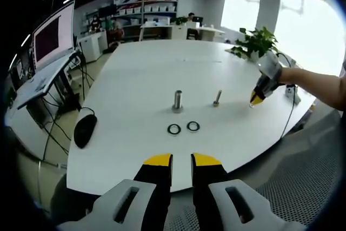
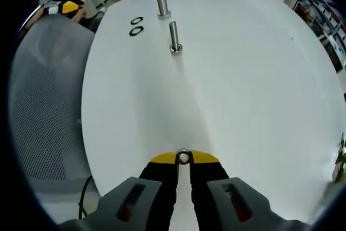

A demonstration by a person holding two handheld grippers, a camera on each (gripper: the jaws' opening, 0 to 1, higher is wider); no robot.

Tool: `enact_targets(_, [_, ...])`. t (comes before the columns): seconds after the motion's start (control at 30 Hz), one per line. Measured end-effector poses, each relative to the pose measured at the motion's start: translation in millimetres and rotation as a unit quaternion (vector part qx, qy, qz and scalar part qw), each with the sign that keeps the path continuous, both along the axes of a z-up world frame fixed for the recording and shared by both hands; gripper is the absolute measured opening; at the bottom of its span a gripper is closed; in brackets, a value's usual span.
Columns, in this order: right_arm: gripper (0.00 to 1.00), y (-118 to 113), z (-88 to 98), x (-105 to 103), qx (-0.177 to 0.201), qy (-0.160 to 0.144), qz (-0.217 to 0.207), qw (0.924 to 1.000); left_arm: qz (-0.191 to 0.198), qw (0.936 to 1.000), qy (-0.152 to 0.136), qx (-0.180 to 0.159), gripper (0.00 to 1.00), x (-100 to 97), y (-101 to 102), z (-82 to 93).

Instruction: Place the washer onto the threaded stud by aligning its center hole with the stud, sliding it down to the base, and recovering from edge contact or off-axis alignment until the washer reaches the visible bottom stop.

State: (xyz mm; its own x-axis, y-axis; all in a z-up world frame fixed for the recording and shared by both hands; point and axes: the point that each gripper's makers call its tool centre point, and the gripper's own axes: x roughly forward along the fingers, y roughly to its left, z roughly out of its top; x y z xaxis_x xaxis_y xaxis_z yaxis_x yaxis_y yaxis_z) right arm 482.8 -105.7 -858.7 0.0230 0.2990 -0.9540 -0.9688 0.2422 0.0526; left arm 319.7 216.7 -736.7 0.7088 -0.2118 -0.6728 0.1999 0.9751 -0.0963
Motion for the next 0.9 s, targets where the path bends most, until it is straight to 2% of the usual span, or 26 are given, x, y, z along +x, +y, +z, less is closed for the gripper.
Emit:
enact_targets(0.1, [0.16,-3,-2.6,-2,-0.005,0.007,-0.005,1.0,0.001,1.0,0.0,0.0,0.11,0.0,0,0.1])
enact_targets(0.23, [0.18,-5,-6.7,-4,-0.02,0.002,0.004,0.9998,0.001,1.0,0.001,0.0,0.11,-0.2,1,-0.3])
enact_targets(0.67, [0.14,-5,-10.2,-3,-0.046,-0.023,0.024,0.9984,0.002,1.0,0.0,0.001,0.11,-0.1,1,-0.3])
enact_targets(0.9, [0.13,-4,-7.8,-2,-0.04,-0.025,0.026,0.9986,0.002,1.0,-0.001,0.0,0.11,0.2,1,0.2])
